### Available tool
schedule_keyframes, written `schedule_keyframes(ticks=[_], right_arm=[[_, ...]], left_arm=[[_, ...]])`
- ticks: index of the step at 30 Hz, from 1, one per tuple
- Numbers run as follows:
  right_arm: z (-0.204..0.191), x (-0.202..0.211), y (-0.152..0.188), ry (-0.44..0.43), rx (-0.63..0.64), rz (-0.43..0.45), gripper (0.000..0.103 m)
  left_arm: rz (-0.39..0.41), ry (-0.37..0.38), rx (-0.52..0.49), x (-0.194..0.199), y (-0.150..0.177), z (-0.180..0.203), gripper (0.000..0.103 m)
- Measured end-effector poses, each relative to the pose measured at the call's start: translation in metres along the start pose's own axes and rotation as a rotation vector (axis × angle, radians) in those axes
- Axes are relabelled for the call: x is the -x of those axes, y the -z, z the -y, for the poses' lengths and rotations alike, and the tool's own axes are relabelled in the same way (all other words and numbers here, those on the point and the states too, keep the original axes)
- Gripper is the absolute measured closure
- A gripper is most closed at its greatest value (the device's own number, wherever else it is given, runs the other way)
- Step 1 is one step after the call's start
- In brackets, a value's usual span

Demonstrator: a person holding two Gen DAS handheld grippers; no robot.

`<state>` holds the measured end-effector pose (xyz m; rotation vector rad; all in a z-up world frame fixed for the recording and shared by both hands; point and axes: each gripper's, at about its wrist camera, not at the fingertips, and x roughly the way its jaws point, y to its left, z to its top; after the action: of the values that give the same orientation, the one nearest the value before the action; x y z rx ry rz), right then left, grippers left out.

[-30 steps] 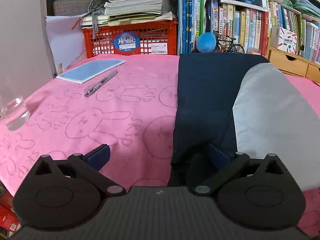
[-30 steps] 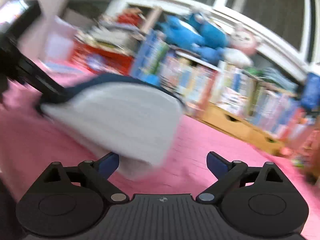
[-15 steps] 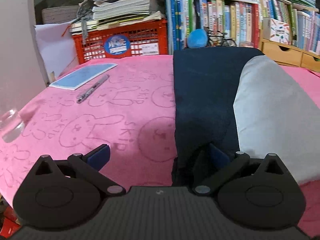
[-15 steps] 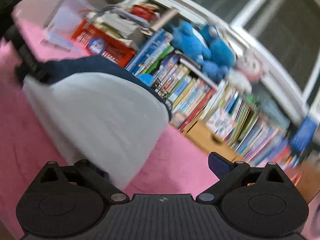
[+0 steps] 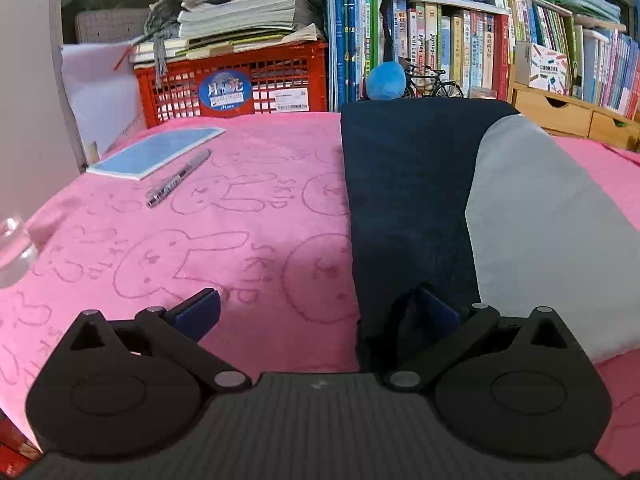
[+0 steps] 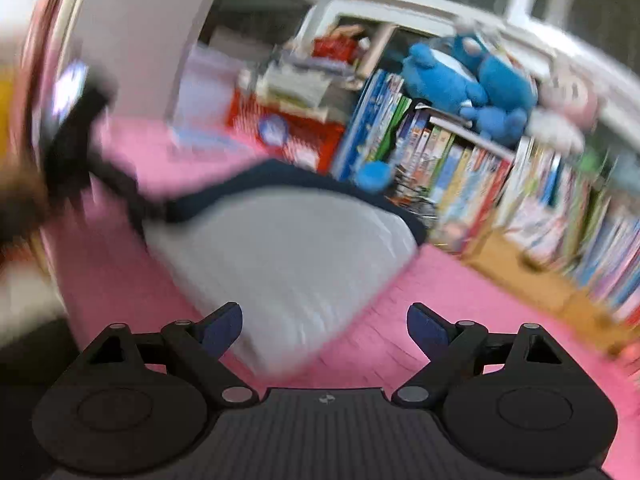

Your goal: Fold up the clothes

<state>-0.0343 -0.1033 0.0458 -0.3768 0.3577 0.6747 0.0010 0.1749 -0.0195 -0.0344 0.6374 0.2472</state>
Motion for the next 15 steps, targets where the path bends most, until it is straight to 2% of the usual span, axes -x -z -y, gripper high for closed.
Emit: schedule_keyframes(ticks=[4, 5, 7, 9, 11, 14, 15], right_arm=[[0.037, -0.032, -0.039, -0.221, -0.231, 0.124, 0.014], [0.039, -0.048, -0.049, -0.22, -0.237, 0.121, 0.014], [0.026, -0.09, -0.072, -0.156, -0.144, 0.063, 0.029], [0.009, -0.138, -0.09, -0.125, -0.053, -0.034, 0.067], [-0.009, -0.191, -0.104, -0.115, 0.026, -0.15, 0.095], [-0.029, -0.257, -0.113, -0.079, 0.047, -0.258, 0.095], [-0.034, -0.274, -0.116, -0.062, 0.055, -0.278, 0.098]], left_arm=[[0.01, 0.003, 0.019, 0.001, 0.003, -0.001, 0.0], [0.011, 0.008, 0.03, 0.0, 0.004, -0.002, 0.0], [0.016, 0.014, 0.035, 0.001, 0.005, -0.004, 0.0], [0.022, 0.019, 0.039, 0.002, 0.006, -0.006, 0.0], [0.028, 0.025, 0.043, 0.002, 0.008, -0.007, 0.0], [0.036, 0.033, 0.049, 0.003, 0.01, -0.01, 0.0], [0.039, 0.036, 0.051, 0.003, 0.011, -0.011, 0.0]])
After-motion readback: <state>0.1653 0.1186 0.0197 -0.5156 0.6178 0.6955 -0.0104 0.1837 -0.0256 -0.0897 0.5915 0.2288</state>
